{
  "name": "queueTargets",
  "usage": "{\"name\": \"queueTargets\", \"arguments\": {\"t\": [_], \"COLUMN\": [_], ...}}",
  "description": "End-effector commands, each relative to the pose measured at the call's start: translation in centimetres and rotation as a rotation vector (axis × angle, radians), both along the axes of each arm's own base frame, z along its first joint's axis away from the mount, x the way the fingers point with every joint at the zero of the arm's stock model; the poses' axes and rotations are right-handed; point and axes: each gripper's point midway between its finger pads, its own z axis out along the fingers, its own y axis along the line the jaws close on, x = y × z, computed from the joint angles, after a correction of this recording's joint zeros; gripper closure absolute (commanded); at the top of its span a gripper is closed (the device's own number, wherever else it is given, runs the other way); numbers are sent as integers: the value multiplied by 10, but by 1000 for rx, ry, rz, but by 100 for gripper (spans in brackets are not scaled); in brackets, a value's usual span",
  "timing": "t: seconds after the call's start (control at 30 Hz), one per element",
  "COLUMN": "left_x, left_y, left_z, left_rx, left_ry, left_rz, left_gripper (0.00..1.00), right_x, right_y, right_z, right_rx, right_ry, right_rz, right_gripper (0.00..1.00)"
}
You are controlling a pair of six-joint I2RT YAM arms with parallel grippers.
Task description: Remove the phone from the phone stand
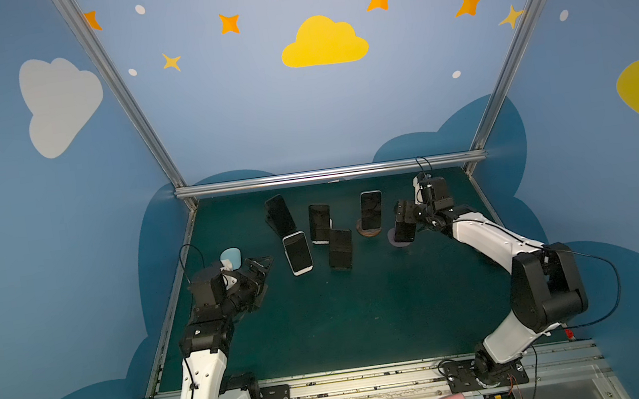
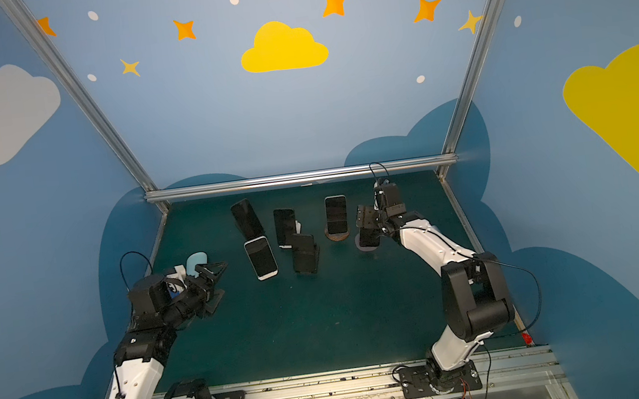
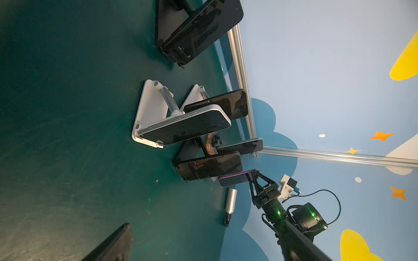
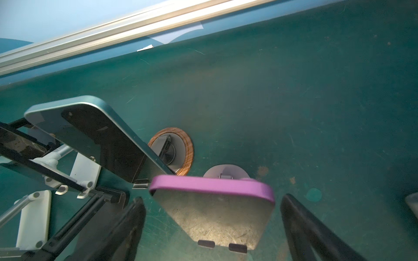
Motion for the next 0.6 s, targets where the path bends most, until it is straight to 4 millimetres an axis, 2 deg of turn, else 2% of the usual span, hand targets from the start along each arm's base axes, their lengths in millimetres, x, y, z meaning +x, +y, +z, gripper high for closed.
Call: {"name": "queueTargets", "arguments": {"t": [0.0, 0.23, 0.57], "left_x": [0, 1, 2], "left_y": [1, -1, -5], "left_z": [5, 7, 14], "left_rx": [19, 24, 23], "left_ry": [-21, -18, -54], "left_rz": [2, -8, -30], "left_gripper": [0, 0, 0], "right_x": [2, 1, 4], "right_y": [-2, -4, -1], "right_z": [-1, -6, -12], "right_rx": [16, 56, 59], "right_ry": [34, 39, 29], "right_rz": [-34, -86, -66], "right_gripper": [7, 10, 10]}}
